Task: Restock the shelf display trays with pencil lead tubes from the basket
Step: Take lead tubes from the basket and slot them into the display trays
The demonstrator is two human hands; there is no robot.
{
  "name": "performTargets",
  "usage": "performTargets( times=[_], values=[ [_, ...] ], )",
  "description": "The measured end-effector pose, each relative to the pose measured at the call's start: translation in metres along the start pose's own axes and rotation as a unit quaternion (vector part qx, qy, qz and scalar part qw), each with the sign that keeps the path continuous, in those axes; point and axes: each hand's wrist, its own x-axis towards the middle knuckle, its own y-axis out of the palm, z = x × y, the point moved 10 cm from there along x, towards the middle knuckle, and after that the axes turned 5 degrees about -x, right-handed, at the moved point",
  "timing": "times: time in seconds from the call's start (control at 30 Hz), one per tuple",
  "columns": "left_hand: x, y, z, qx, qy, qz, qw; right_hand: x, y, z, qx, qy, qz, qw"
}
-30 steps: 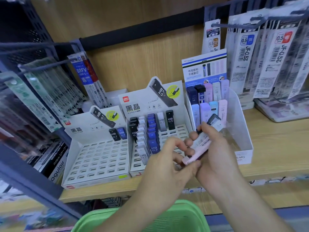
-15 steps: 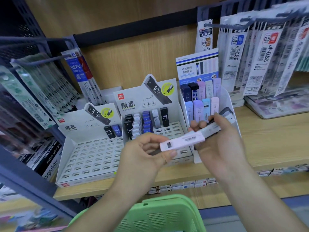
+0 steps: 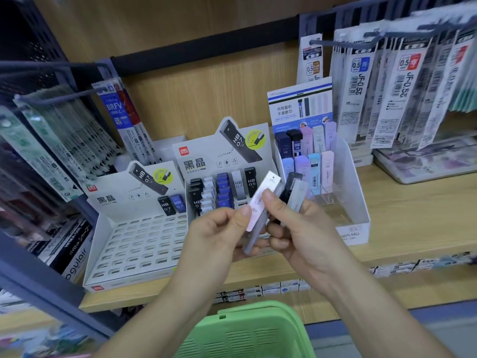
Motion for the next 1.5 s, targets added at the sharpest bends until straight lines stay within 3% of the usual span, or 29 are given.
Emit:
performTargets(
  times=[0.17, 0.43, 0.63, 0.97, 1.17, 1.33, 1.43, 1.5],
  values=[
    [0.009, -0.008, -0.005, 0.079, 0.025, -0.001, 0.997, 0.000, -0.016, -0.001, -0.067, 0.019, -0.065, 0.995],
    [0.018, -0.015, -0.021, 0.271, 0.059, 0.031, 0.960, 0.000, -0.030, 0.014, -0.072, 0.011, -0.064, 0.995],
    [0.030, -0.002, -0.055, 0.178, 0.114, -0.009, 0.977, 0.002, -0.050, 0.026, -0.044, -0.006, -0.082, 0.996],
    [0.073, 0.085, -0.068, 0.237, 0.133, 0.135, 0.953, 0.001, -0.099, 0.030, -0.025, 0.014, -0.163, 0.986],
    [0.098, 0.105, -0.074, 0.276, 0.164, 0.118, 0.940, -0.005, -0.125, 0.045, -0.018, -0.016, -0.218, 0.976],
    [0.106, 0.133, -0.078, 0.403, 0.253, 0.087, 0.875, -0.013, -0.148, 0.053, 0.074, -0.032, -0.274, 0.958],
    [0.104, 0.152, -0.067, 0.498, 0.281, 0.103, 0.814, -0.015, -0.152, 0.053, 0.085, -0.037, -0.286, 0.954],
    [0.105, 0.156, -0.064, 0.523, 0.283, 0.105, 0.797, -0.016, -0.152, 0.053, 0.095, -0.041, -0.291, 0.951]
  ],
)
